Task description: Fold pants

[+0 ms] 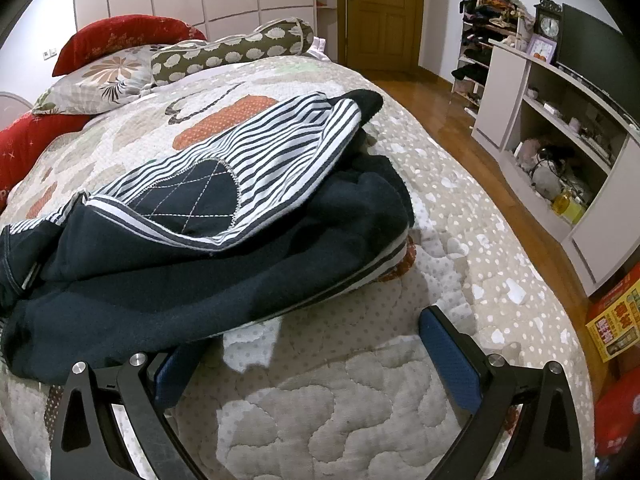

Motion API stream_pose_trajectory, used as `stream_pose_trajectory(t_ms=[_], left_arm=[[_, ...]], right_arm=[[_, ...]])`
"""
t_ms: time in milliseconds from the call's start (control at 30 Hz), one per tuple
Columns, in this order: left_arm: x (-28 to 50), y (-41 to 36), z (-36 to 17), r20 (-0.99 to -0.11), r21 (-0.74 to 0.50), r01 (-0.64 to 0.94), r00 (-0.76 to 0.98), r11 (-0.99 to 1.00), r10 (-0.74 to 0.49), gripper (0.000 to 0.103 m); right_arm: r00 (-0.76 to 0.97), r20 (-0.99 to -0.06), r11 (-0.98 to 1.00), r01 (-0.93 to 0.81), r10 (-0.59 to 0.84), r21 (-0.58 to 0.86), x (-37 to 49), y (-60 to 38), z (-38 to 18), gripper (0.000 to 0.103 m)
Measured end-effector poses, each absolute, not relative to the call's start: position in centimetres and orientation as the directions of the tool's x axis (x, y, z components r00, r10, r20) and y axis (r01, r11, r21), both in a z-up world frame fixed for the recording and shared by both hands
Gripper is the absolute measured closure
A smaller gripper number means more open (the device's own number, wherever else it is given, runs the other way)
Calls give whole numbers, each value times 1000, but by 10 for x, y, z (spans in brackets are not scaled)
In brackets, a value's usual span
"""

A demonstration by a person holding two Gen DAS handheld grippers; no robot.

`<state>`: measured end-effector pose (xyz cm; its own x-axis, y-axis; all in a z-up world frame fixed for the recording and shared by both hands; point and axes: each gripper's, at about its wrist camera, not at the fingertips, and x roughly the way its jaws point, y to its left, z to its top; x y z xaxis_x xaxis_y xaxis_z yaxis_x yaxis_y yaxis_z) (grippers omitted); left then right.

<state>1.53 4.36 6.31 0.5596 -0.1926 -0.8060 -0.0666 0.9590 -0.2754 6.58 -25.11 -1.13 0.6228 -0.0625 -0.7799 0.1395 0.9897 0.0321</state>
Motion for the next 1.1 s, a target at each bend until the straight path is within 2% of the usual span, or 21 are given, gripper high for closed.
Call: stream_pose_trajectory(t_ms=[233, 500, 667, 767, 833, 933, 1033, 1100], left_arm=[[38, 46, 60, -814, -247, -69, 556, 967, -168, 0], [68, 57, 38, -855, -238, -98, 493, 966, -161, 0], [89, 66, 28, -864, -281, -145, 468, 949, -184, 2], [101, 67, 25, -866, -293, -163, 462, 942, -189, 18], [109, 67, 22, -875, -278, -174, 451, 945, -175, 41], [114, 71, 23, -880, -264, -169, 446, 949, -166, 69], [109, 82, 30, -862, -303, -174, 469, 937, -191, 78], [107, 91, 33, -849, -341, -190, 482, 921, -215, 80]], right_arm=[[563, -826, 991, 81, 41, 105, 67, -263, -11, 0], [667, -726, 970, 18, 170, 243, 31, -279, -14, 0], [663, -739, 984, 22, 119, 178, 32, -267, -16, 0], [662, -739, 983, 22, 122, 181, 35, -267, -15, 0], [663, -738, 982, 20, 125, 185, 35, -267, -15, 0], [661, -740, 984, 22, 119, 178, 33, -270, -15, 0], [663, -740, 985, 23, 114, 172, 33, -270, -15, 0], [665, -737, 984, 23, 118, 178, 32, -270, -14, 0]])
